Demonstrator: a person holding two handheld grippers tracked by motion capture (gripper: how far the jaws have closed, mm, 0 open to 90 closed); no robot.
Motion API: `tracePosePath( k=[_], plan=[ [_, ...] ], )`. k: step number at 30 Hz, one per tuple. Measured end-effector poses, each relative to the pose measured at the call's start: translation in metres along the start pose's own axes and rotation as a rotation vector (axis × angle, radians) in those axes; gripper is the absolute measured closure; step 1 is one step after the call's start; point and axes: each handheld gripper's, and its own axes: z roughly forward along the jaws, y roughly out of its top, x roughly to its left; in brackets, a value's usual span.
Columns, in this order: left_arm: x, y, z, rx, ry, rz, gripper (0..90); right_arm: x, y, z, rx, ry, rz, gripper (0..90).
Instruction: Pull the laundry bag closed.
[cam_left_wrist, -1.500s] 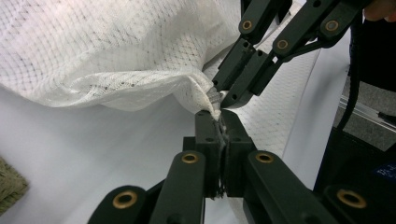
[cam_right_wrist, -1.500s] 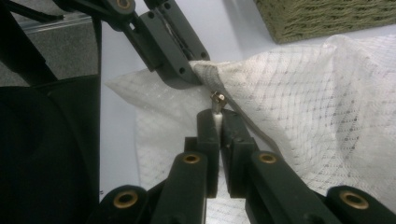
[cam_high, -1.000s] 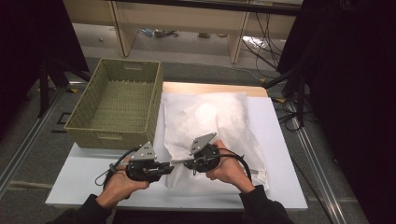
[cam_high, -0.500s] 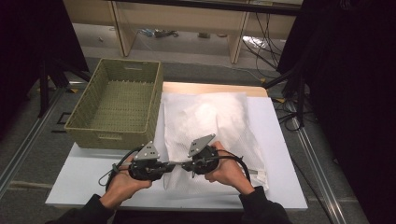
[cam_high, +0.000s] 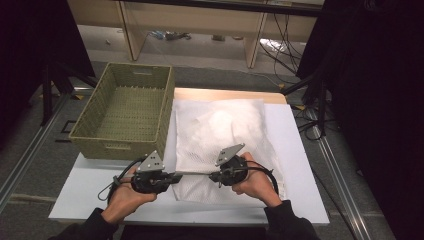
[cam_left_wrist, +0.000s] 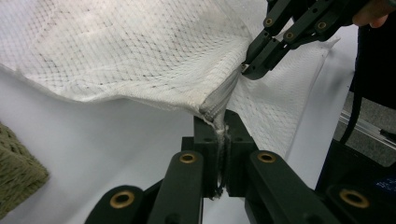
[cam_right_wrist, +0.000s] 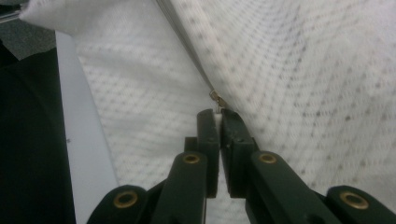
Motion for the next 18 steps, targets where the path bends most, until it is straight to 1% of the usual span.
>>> tracePosePath(
  k=[1,2,3,4,5,6,7,8,9,10,12,13,14,15,16,17,18],
  plan=[
    [0.000,0.000,0.000,0.000,0.000,0.000,86.1,-0.001,-0.002,-0.001,-0.007,-0.006,-0.010,88.0],
    [0.000,0.000,-0.001,-0.001,0.013,0.004,86.1,-0.001,-0.005,-0.002,-0.004,-0.011,0.014,88.0],
    [0.000,0.000,-0.001,-0.001,0.013,0.004,86.1,-0.002,-0.006,-0.004,0.001,-0.014,0.012,88.1],
    [0.001,-0.001,-0.001,-0.006,0.006,0.023,86.1,-0.004,-0.008,-0.006,0.001,-0.021,0.010,88.0],
    [0.001,-0.001,-0.001,-0.006,0.006,0.023,86.1,-0.005,-0.011,-0.008,0.001,-0.025,0.019,88.0],
    [0.002,-0.001,-0.003,0.006,0.013,0.026,86.1,-0.006,-0.013,-0.010,0.003,-0.031,0.021,88.1],
    [0.002,-0.002,-0.003,-0.003,0.012,0.011,86.2,-0.007,-0.016,-0.012,-0.004,-0.044,0.026,88.0],
    [0.004,-0.001,-0.005,0.005,0.022,0.036,86.2,-0.009,-0.019,-0.014,-0.004,-0.048,0.030,88.0],
    [0.004,-0.003,-0.005,0.006,0.020,0.007,86.2,-0.011,-0.023,-0.016,-0.001,-0.055,0.043,88.0],
    [0.005,-0.003,-0.006,0.008,0.018,0.027,86.2,-0.013,-0.026,-0.018,-0.002,-0.056,0.040,88.0],
    [0.005,-0.003,-0.006,0.001,0.017,0.029,86.2,-0.015,-0.032,-0.022,0.002,-0.063,0.052,88.1],
    [0.005,-0.003,-0.006,0.002,0.006,0.029,86.2,-0.015,-0.035,-0.023,0.002,-0.072,0.073,88.0],
    [0.004,-0.003,-0.006,0.003,0.007,0.011,86.1,-0.016,-0.037,-0.025,0.004,-0.070,0.066,88.0],
    [0.004,-0.004,-0.006,-0.002,0.004,0.013,86.2,-0.016,-0.039,-0.026,0.004,-0.076,0.079,88.0],
    [0.004,-0.004,-0.006,-0.002,0.004,0.013,86.2,-0.016,-0.039,-0.026,0.004,-0.076,0.079,88.0],
    [0.006,-0.004,-0.007,-0.015,-0.006,0.018,86.2,-0.017,-0.043,-0.030,0.007,-0.094,0.090,88.0],
    [0.004,-0.004,-0.007,-0.016,0.000,-0.012,86.2,-0.017,-0.045,-0.031,-0.007,-0.093,0.087,88.0]
  ],
)
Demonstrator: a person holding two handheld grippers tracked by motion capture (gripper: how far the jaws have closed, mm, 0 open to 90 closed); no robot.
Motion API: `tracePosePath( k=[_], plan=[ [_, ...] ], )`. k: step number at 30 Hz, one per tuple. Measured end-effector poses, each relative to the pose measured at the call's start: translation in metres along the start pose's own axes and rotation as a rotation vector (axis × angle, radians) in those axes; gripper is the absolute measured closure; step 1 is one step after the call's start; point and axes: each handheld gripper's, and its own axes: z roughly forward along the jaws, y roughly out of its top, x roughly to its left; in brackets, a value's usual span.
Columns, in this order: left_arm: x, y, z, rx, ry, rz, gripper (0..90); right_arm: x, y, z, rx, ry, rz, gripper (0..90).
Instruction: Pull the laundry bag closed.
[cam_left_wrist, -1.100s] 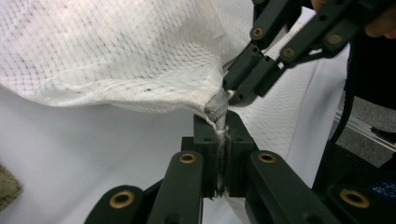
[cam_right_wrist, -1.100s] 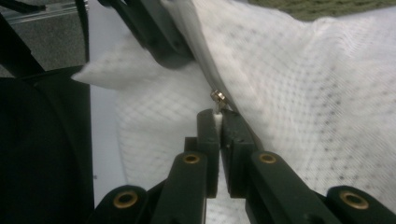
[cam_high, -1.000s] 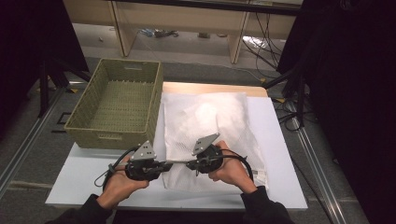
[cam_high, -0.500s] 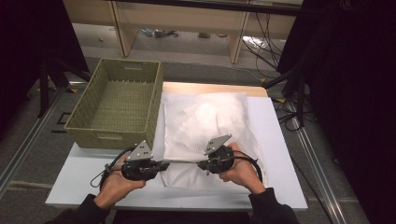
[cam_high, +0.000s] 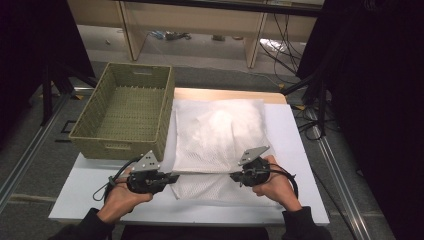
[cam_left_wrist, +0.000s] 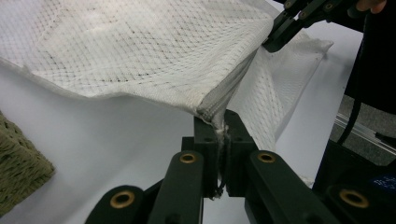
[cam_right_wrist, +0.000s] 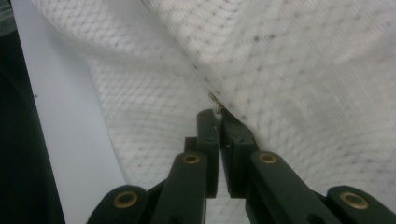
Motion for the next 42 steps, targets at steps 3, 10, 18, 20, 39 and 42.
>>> tracePosePath(
  k=[3,10,18,20,39,42],
  plan=[
    [0.002,0.000,0.000,0.001,0.000,0.023,86.2,-0.002,-0.006,-0.008,0.002,-0.014,0.025,88.0],
    [0.002,0.002,-0.003,-0.002,0.003,0.031,86.3,-0.006,-0.023,-0.021,0.005,-0.052,0.074,88.0],
    [0.008,0.001,-0.005,-0.006,0.008,0.031,86.4,-0.012,-0.046,-0.033,0.030,-0.072,0.118,88.0],
    [0.006,0.001,-0.005,-0.003,0.008,0.017,86.4,-0.013,-0.052,-0.036,0.023,-0.080,0.155,88.0],
    [0.011,-0.001,-0.007,0.006,0.024,0.018,86.5,-0.039,-0.106,-0.063,0.086,-0.208,0.287,88.0],
    [0.011,-0.002,-0.006,0.018,0.023,0.003,86.5,-0.045,-0.113,-0.067,0.068,-0.221,0.281,88.0]
  ],
)
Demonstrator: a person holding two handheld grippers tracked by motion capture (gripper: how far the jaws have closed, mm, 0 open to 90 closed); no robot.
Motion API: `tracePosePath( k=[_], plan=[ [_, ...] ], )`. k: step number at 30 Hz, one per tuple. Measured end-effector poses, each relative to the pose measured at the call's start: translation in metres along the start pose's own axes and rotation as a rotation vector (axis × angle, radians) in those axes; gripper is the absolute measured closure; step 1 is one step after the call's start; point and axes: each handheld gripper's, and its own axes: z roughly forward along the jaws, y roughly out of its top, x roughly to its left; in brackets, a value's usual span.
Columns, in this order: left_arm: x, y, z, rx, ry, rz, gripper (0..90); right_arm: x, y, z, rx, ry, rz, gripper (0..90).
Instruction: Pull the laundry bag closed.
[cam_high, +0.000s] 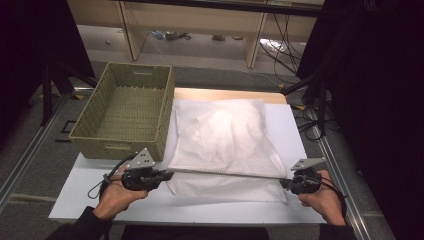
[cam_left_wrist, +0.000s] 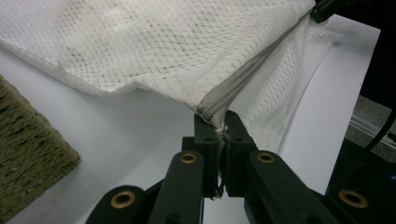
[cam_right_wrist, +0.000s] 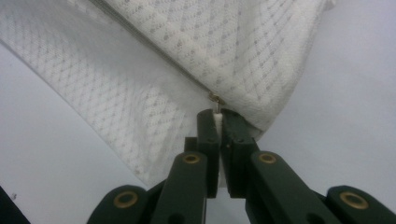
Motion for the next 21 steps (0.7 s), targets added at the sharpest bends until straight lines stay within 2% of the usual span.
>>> tracePosePath(
  k=[2,3,5,6,7,10,11,12,13,14,15,16,17,18,20,21],
  plan=[
    [-0.002,-0.001,0.001,-0.001,0.006,-0.006,86.4,0.001,0.000,-0.002,0.010,-0.004,0.008,88.0],
    [0.000,-0.001,0.001,-0.003,0.000,0.010,86.4,0.001,0.000,-0.001,0.009,-0.011,0.004,88.0],
    [0.001,-0.003,0.001,-0.002,-0.005,-0.019,86.2,0.002,0.000,0.001,-0.004,-0.011,-0.007,88.0],
    [0.001,-0.004,0.002,0.005,-0.004,-0.016,86.0,0.003,0.000,0.000,0.006,-0.006,0.016,88.0],
    [0.001,-0.005,0.002,0.018,-0.010,-0.020,85.8,0.002,0.000,0.000,0.017,-0.010,0.000,88.0],
    [0.000,-0.006,0.004,0.012,-0.009,-0.013,85.4,0.003,0.001,0.001,0.021,-0.004,0.013,88.0],
    [0.000,-0.007,0.004,0.030,-0.003,-0.010,85.1,0.002,0.000,0.002,0.021,-0.010,0.006,87.9],
    [0.000,-0.007,0.004,0.037,-0.004,0.019,85.1,0.002,0.000,0.002,0.019,-0.012,0.009,87.8],
    [-0.001,-0.008,0.006,0.034,-0.007,-0.009,85.0,0.003,0.001,0.002,0.017,-0.015,0.009,87.7],
    [-0.001,-0.008,0.006,0.034,-0.007,-0.009,84.6,0.003,0.001,0.002,0.003,-0.025,0.006,87.4],
    [0.001,-0.008,0.006,0.038,-0.010,0.010,84.1,0.004,0.001,0.001,0.007,-0.029,0.011,86.5],
    [0.000,-0.010,0.009,0.048,-0.004,-0.028,83.0,0.004,0.002,0.000,0.006,-0.029,0.015,84.4],
    [0.002,-0.010,0.009,0.057,-0.006,-0.018,81.4,0.003,0.002,-0.002,0.012,-0.030,0.007,83.1],
    [0.003,-0.011,0.010,0.055,-0.009,-0.009,77.7,0.003,0.002,-0.002,-0.010,-0.043,0.021,79.9],
    [0.002,-0.011,0.010,0.058,0.001,-0.018,67.8,0.005,0.006,-0.006,-0.025,-0.049,0.062,73.5],
    [0.003,-0.011,0.010,0.061,0.001,-0.017,64.8,0.007,0.008,-0.007,-0.057,-0.053,0.080,73.2]
  ],
)
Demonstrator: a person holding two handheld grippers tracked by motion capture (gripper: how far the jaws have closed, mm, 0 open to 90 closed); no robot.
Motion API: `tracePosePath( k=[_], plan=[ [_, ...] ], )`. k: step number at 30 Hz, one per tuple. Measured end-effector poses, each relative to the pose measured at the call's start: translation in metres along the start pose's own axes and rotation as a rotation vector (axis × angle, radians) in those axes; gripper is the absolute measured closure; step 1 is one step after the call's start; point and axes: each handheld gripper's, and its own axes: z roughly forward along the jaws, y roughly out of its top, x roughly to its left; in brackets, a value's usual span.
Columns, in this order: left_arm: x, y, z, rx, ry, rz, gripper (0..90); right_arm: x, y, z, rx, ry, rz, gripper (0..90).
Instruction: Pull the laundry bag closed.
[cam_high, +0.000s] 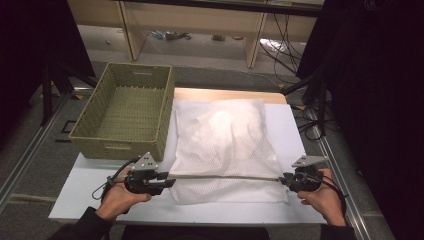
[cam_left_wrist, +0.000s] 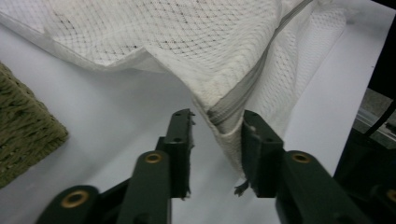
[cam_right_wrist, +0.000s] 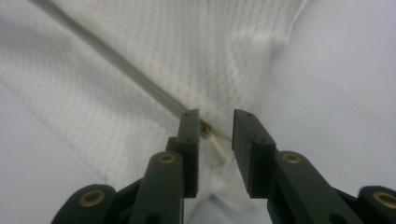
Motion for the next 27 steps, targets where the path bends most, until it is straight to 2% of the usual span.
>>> tracePosePath(
  k=[1,2,3,4,5,6,8,9,10,11,13,14,15,17,18,19,22,23,24,25,27],
  plan=[
    [-0.001,0.000,0.001,-0.010,0.013,-0.001,64.8,0.000,0.000,0.000,0.000,0.000,0.000,73.2],
    [-0.001,0.000,0.000,-0.008,0.038,-0.015,57.6,0.005,0.006,-0.003,-0.046,0.002,-0.044,70.9],
    [0.000,0.002,0.000,-0.012,0.044,0.001,56.4,0.007,0.008,-0.002,-0.066,-0.004,-0.069,68.6],
    [0.000,0.002,0.000,-0.012,0.044,0.001,54.6,0.009,0.011,-0.004,-0.065,-0.002,-0.082,64.6],
    [-0.001,0.002,0.000,-0.018,0.049,-0.026,54.6,0.009,0.011,-0.004,-0.065,-0.002,-0.082,64.6],
    [0.000,0.003,-0.001,-0.021,0.056,-0.029,50.7,0.012,0.014,-0.003,-0.090,-0.009,-0.106,61.5],
    [0.000,0.004,-0.002,-0.038,0.068,-0.049,43.6,0.017,0.019,-0.001,-0.155,0.005,-0.118,51.7],
    [-0.001,0.005,-0.002,-0.050,0.075,-0.059,41.2,0.019,0.020,0.000,-0.177,0.007,-0.088,49.4],
    [-0.002,0.006,-0.002,-0.057,0.080,-0.064,38.0,0.018,0.021,0.002,-0.213,0.008,-0.091,46.7],
    [-0.002,0.006,-0.003,-0.063,0.083,-0.069,35.7,0.023,0.022,0.002,-0.221,0.022,-0.003,45.7],
    [-0.002,0.007,-0.004,-0.074,0.083,-0.091,33.8,0.024,0.024,0.003,-0.265,0.024,-0.005,43.8],
    [-0.002,0.007,-0.004,-0.074,0.083,-0.091,32.9,0.024,0.024,0.003,-0.265,0.024,-0.005,43.8],
    [-0.003,0.007,-0.005,-0.084,0.096,-0.088,32.5,0.029,0.027,0.005,-0.296,0.051,0.026,40.1],
    [-0.003,0.006,-0.007,-0.069,0.093,-0.082,32.3,0.030,0.027,0.004,-0.290,0.060,0.031,39.1],
    [-0.004,0.006,-0.006,-0.083,0.094,-0.094,31.7,0.032,0.030,0.006,-0.310,0.048,0.001,37.5],
    [-0.003,0.005,-0.009,-0.074,0.099,-0.077,31.6,0.034,0.031,0.007,-0.312,0.056,0.003,37.2],
    [-0.006,0.004,-0.009,-0.088,0.098,-0.088,30.6,0.038,0.032,0.005,-0.315,0.057,0.004,34.3],
    [-0.005,0.003,-0.010,-0.066,0.102,-0.066,29.7,0.039,0.031,0.005,-0.319,0.039,-0.008,34.1],
    [-0.007,0.002,-0.009,-0.084,0.099,-0.071,28.7,0.040,0.030,0.004,-0.317,0.039,-0.007,33.1],
    [-0.007,0.002,-0.008,-0.081,0.093,-0.070,27.5,0.043,0.029,0.003,-0.319,0.034,0.015,31.5],
    [-0.008,0.001,-0.008,-0.086,0.063,-0.072,22.9,0.046,0.028,0.003,-0.327,0.048,0.012,26.4]
  ],
)
